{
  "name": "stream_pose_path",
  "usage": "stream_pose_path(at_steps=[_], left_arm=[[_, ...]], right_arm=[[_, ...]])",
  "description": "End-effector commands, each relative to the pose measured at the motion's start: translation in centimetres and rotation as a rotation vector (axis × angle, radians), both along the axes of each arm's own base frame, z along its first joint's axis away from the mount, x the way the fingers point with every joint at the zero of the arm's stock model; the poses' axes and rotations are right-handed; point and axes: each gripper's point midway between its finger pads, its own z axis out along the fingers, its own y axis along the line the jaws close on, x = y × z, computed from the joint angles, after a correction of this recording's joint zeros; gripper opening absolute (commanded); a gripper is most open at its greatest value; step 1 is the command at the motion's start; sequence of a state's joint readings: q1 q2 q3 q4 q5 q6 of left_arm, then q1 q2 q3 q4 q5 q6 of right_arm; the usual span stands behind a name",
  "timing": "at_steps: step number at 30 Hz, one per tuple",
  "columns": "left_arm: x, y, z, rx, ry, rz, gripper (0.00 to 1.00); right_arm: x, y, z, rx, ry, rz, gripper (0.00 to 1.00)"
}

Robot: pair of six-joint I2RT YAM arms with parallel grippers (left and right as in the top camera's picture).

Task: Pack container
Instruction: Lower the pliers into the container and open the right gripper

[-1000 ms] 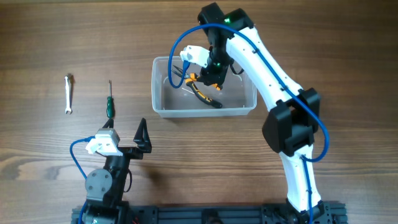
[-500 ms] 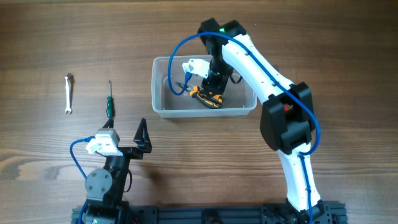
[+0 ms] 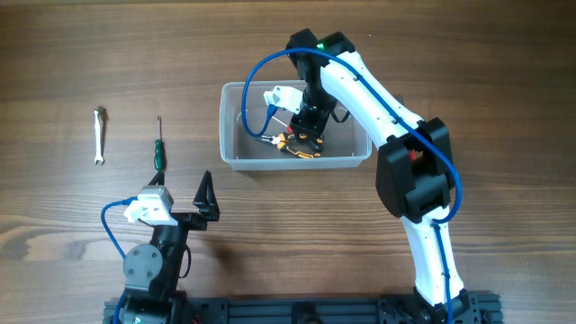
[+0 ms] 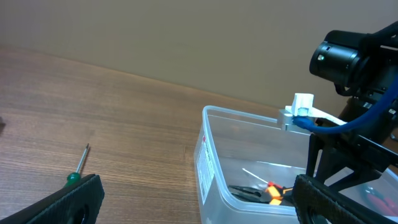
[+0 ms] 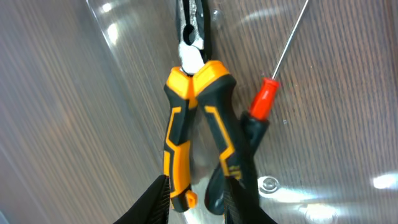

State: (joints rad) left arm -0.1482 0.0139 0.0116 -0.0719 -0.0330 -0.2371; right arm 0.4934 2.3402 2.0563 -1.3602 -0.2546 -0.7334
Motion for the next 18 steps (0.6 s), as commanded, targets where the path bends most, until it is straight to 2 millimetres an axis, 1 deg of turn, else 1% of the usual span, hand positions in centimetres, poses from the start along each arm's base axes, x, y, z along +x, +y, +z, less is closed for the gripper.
stream_pose_path(at_steps=[1,4,5,6,7,9,10,11,12,13,14,17,18], left_arm=[[0.0,0.3,-0.1,0.021,-0.006,0.016,1.0],[0.0,0.3,-0.1,0.021,-0.006,0.016,1.0],[0.0,0.3,-0.1,0.02,-0.007,0.016,1.0],[0.0,0.3,-0.1,0.021,-0.006,0.016,1.0],[0.0,0.3,-0.1,0.021,-0.006,0.016,1.0],[0.0,0.3,-0.1,0.021,-0.006,0.016,1.0],[0.0,0.3,-0.1,0.02,-0.007,0.016,1.0],[0.0,0.3,-0.1,0.021,-0.006,0.016,1.0],[0.0,0.3,-0.1,0.02,-0.007,0.016,1.0],[0.0,0.3,-0.1,0.021,-0.006,0.016,1.0],[0.0,0.3,-0.1,0.021,-0.006,0.016,1.0],[0.0,0.3,-0.1,0.021,-0.007,0.016,1.0],[0.0,0.3,-0.1,0.021,-0.006,0.016,1.0]], right_arm=[[-0.2,0.6,0.0,0.017,0.015,-0.022,0.27],[-0.2,0.5,0.0,0.013,0.013,-0.023,0.28],[0.1,0.1,-0.1,-0.01,-0.003,-0.024,0.31],[0.3,-0.1,0.0,-0.022,-0.011,-0.028,0.34],[0.7,-0.4,0.1,-0.048,-0.031,-0.048,0.42],[1.6,-0.7,0.5,-0.071,-0.063,-0.081,0.51],[2.2,-0.8,1.1,-0.076,-0.086,-0.096,0.63],[2.8,-0.9,1.7,-0.078,-0.114,-0.111,0.78],[3.2,-1.0,2.5,-0.072,-0.136,-0.119,0.88],[3.5,-1.0,3.0,-0.067,-0.15,-0.125,0.94],[4.0,-1.1,3.9,-0.056,-0.172,-0.136,0.98],[5.7,-1.7,7.2,-0.028,-0.26,-0.191,1.0],[6.4,-2.0,8.7,-0.016,-0.297,-0.218,1.0]])
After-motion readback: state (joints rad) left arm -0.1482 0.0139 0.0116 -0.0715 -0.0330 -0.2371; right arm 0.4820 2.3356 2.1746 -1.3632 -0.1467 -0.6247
